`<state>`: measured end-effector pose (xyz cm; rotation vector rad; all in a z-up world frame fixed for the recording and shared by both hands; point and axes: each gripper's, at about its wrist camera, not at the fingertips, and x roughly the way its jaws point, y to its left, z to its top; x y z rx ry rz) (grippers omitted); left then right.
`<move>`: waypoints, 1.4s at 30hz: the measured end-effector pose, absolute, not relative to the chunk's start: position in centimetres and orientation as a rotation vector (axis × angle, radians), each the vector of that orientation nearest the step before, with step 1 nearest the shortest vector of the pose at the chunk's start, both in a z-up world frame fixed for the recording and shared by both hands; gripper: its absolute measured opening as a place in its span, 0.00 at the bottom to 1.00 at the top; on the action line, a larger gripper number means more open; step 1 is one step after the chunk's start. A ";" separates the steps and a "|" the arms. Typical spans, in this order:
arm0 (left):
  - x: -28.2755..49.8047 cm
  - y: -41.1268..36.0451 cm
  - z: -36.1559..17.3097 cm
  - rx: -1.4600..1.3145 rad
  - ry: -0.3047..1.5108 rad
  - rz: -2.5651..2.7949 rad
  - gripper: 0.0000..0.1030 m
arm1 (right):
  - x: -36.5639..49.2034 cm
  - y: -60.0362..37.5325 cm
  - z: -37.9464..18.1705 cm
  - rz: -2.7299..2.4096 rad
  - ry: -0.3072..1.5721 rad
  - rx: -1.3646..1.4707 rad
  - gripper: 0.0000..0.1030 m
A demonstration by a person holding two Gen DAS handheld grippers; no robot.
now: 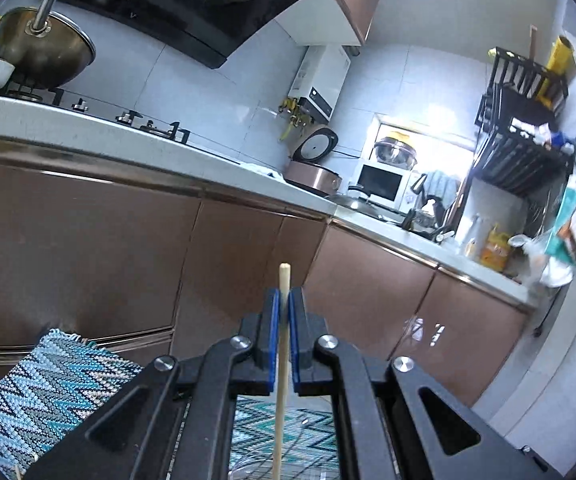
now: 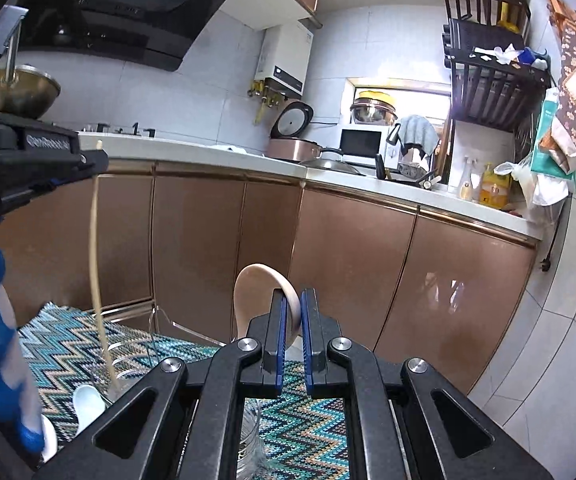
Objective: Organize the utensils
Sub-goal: 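Carry spoon and chopstick over the wire holder and open both tools to drop them, then grasp a white spoon with the right tool while the left tool grasps a chopstick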
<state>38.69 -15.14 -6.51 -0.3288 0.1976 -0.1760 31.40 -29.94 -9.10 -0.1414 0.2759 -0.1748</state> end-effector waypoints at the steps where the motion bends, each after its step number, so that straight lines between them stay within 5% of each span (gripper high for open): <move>1: 38.6 -15.4 -7.2 -0.318 0.195 -0.171 0.06 | 31.5 -29.9 -9.8 -0.163 0.280 -0.131 0.08; 4: 38.4 -15.8 -8.7 -0.281 0.214 -0.174 0.07 | 31.6 -29.5 -11.4 -0.138 0.303 -0.122 0.12; 8: 37.4 -15.2 -8.7 -0.285 0.224 -0.177 0.35 | 30.9 -29.0 -12.2 -0.103 0.312 -0.104 0.31; 10: 36.5 -14.5 -7.8 -0.276 0.216 -0.177 0.37 | 30.4 -29.0 -11.7 -0.102 0.298 -0.101 0.41; 17: 31.6 -11.0 -2.0 -0.206 0.151 -0.149 0.52 | 26.4 -29.4 -7.1 -0.117 0.239 -0.090 0.44; 24: 25.2 -5.4 3.8 -0.170 0.139 -0.136 0.53 | 19.5 -29.0 -1.3 -0.093 0.160 -0.056 0.56; 31: 19.6 0.6 6.2 -0.175 0.261 -0.132 0.53 | 13.2 -27.1 2.6 -0.005 0.122 -0.024 0.57; 42: 16.6 7.2 -0.1 -0.288 0.592 -0.143 0.53 | 9.5 -24.7 3.0 0.151 0.176 0.009 0.57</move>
